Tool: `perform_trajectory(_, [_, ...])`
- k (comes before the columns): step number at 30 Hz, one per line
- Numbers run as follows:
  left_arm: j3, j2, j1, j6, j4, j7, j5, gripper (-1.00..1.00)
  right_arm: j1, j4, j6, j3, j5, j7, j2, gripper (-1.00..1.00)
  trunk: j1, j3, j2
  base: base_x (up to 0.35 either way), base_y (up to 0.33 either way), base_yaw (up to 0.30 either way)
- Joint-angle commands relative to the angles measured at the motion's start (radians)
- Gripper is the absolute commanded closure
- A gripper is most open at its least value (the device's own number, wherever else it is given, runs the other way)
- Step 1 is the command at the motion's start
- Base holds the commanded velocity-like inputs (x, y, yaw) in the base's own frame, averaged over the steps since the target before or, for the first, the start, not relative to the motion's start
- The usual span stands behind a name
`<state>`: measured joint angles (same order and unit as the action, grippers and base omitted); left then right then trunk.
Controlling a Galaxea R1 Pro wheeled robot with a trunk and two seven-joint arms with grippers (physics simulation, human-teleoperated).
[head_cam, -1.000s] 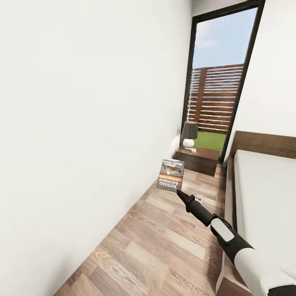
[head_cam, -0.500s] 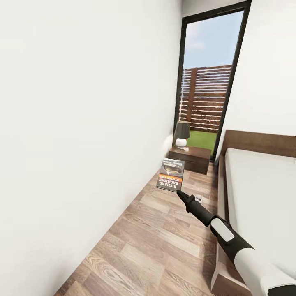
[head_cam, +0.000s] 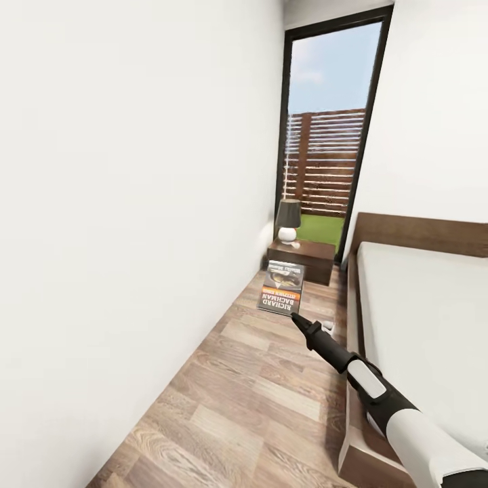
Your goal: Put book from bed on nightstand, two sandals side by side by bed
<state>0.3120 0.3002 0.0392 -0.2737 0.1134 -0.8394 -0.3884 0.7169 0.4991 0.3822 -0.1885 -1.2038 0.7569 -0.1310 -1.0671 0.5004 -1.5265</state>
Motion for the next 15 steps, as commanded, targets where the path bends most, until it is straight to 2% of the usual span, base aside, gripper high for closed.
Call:
perform_trajectory(1, [0.001,0.0,0.001,-0.005,-0.001,-0.003,0.0,-1.0,0.001,-0.001,0.006,-0.005,-0.011,0.001,-0.001,1.0,0.0,0.001,-0.001,0.066,0.047,-0.129])
perform_trajectory(15, [0.001,-0.001,0.001,-0.005,-0.003,-0.001,0.0,-1.0,0.001,-0.001,0.006,-0.006,-0.012,0.001,0.0,1.0,0.0,0.001,-0.001,0.091,0.048,-0.127])
